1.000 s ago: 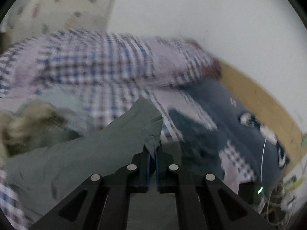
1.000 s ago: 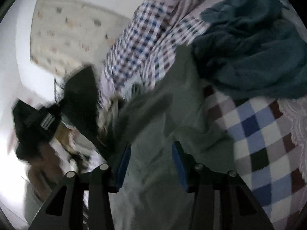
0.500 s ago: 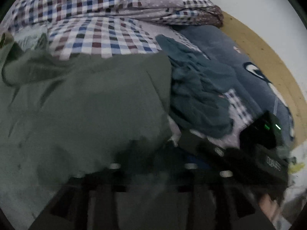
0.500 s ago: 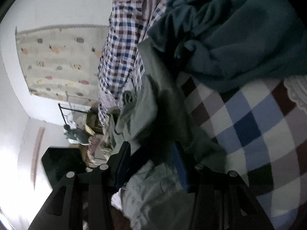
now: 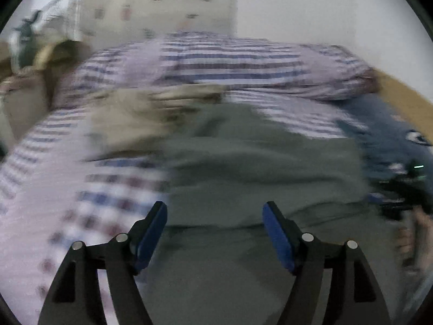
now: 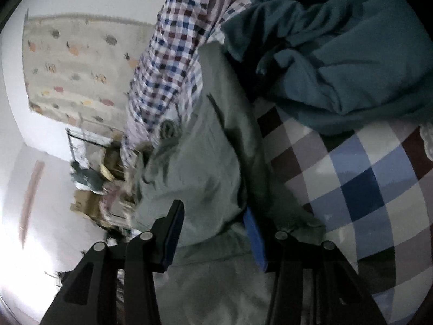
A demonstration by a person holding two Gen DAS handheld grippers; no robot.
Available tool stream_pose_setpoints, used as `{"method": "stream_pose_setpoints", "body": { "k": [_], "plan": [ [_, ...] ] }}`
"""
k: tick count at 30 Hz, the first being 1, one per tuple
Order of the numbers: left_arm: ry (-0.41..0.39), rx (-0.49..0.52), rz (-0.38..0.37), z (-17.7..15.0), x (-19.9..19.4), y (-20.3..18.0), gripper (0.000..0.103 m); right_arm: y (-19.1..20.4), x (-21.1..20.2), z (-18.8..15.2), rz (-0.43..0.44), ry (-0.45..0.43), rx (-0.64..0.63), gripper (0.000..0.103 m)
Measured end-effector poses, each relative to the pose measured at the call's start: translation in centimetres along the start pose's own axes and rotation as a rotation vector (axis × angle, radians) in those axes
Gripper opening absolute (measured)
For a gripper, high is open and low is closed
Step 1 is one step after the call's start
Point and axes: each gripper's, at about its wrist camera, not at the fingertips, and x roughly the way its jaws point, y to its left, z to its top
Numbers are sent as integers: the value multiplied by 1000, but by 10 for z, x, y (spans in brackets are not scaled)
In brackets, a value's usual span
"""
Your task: Fold clothes
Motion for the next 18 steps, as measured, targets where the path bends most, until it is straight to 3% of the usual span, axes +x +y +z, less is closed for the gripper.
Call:
{"method": "stream_pose_setpoints", "body": {
  "k": [4,7,8,13,16,18],
  "plan": [
    [5,95,107,-19,6,14,77,6,1,-1,-16,-15,-30,46],
    [9,204,143,-34,14,4,77,8,-2,0,-34,-30,-49,31],
    [8,222,149,-37,18,2,77,9,-3,1,-42,-34,-55,26],
    [-9,280,143,-36,35,-11,76,13,-3,0,-71,-40,-88,24],
    [6,323,158,-30,51,-16,69,16,-2,-1,-86,-35,-111,21],
    [32,325,161,-26,64,-16,55,17,-3,-1,-95,-33,-126,17]
  ]
}}
